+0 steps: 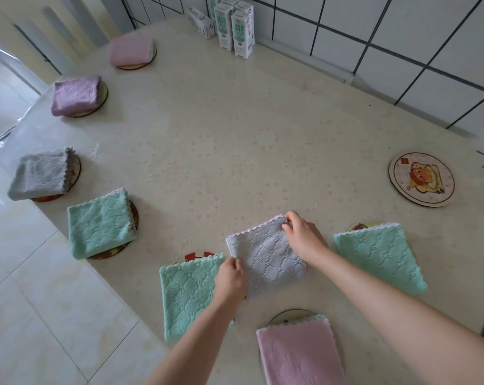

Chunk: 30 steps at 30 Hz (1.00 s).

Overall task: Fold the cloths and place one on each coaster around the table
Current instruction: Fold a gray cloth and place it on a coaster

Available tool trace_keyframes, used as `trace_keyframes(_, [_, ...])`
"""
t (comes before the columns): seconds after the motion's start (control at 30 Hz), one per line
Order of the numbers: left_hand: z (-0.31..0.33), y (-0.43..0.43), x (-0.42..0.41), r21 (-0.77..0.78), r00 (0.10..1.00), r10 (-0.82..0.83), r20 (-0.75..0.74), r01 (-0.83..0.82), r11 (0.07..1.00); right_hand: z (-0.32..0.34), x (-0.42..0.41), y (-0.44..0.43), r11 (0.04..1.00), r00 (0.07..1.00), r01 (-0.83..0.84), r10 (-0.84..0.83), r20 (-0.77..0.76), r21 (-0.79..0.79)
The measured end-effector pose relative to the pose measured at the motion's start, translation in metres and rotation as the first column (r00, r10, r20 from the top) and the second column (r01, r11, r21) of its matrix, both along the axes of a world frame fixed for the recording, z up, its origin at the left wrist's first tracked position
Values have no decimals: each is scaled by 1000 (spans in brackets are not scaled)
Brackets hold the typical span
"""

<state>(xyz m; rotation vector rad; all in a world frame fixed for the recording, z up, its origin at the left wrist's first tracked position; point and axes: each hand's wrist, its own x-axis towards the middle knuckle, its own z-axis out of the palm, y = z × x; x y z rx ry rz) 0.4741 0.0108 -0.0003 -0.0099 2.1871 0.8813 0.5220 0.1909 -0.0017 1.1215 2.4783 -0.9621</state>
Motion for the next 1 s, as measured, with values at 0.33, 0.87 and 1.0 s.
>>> trace_keyframes(0.33, [18,0,14,-51,1000,18,-26,-19,998,6,-2,-2,987,990,144,-144,5,-67])
trace_keyframes(0.87, [-7,-21,-22,-515,255,-813,-523,665,540,5,76,-69,918,990,-99,131,-57,384])
trace_keyframes(1.0, [-16,-29,-34,-499,322,-795,-514,642,582,5,80,-70,939,998,22,3,-70,344])
